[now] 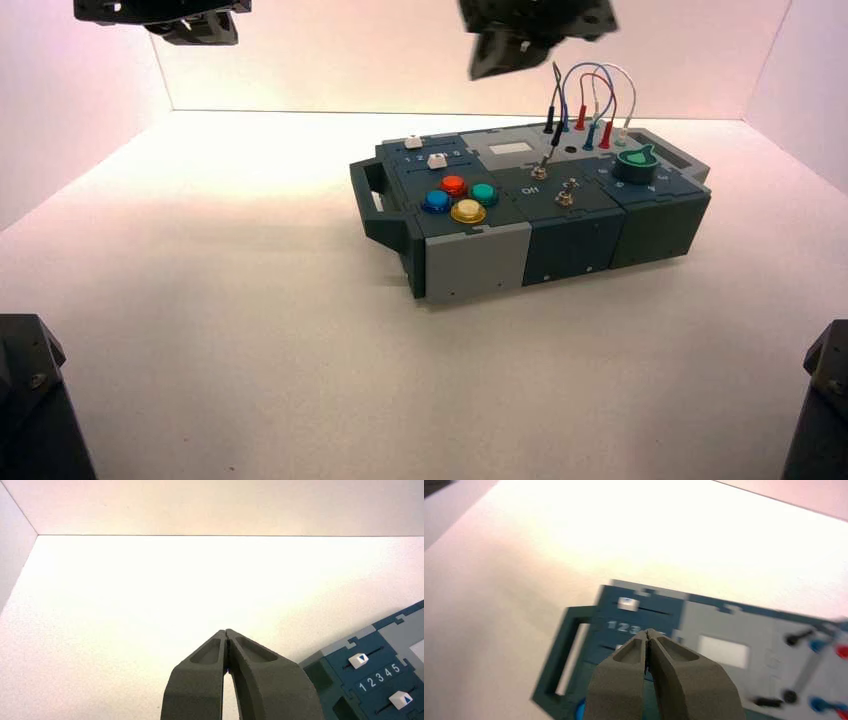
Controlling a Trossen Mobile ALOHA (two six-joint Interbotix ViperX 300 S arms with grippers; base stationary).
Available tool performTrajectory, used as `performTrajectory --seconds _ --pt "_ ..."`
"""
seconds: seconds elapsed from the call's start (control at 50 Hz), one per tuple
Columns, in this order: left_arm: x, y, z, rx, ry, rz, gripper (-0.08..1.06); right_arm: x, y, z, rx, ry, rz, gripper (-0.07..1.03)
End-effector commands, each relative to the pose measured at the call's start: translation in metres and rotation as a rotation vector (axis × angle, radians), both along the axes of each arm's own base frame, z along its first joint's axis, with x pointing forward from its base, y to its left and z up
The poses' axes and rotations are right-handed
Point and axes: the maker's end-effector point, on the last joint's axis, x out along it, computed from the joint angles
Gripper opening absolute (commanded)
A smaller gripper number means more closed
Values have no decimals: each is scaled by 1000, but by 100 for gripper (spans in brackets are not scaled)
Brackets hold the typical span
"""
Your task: Move the right gripper to the left.
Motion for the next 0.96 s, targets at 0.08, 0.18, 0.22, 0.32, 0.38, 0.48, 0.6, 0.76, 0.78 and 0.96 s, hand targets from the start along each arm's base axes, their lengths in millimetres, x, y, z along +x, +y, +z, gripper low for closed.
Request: performTrajectory --seconds 0.08,0.18,0.22,0.32,0.38,0.48,0.6,0.76,0.78,0.96 --pt "7 -1 12 -6 -35 2 -3 -2 20 20 21 -56 56 -2" --pt "7 -1 12 -6 -35 2 -3 -5 24 22 22 -61 69 -2" --pt "7 -1 12 -6 -36 1 -3 -5 25 23 24 -62 69 -2" --pt "7 -1 12 -6 -35 2 -3 -5 24 21 19 -60 70 -2" --pt "7 -1 11 -6 -33 2 -3 -4 25 21 16 -62 73 -2" --pt "7 -1 12 -5 -36 1 -3 -5 24 21 12 -65 77 -2" --pt "7 -1 12 -6 -36 2 -3 -4 24 18 6 -66 80 -2" --pt "6 -1 13 -7 -39 2 -3 -5 26 19 7 -64 85 -2" --pt "6 -1 13 -7 -39 2 -3 -5 26 19 7 -64 85 -2" --pt "6 -3 14 -11 -41 -2 -3 -4 27 15 -2 -63 88 -2"
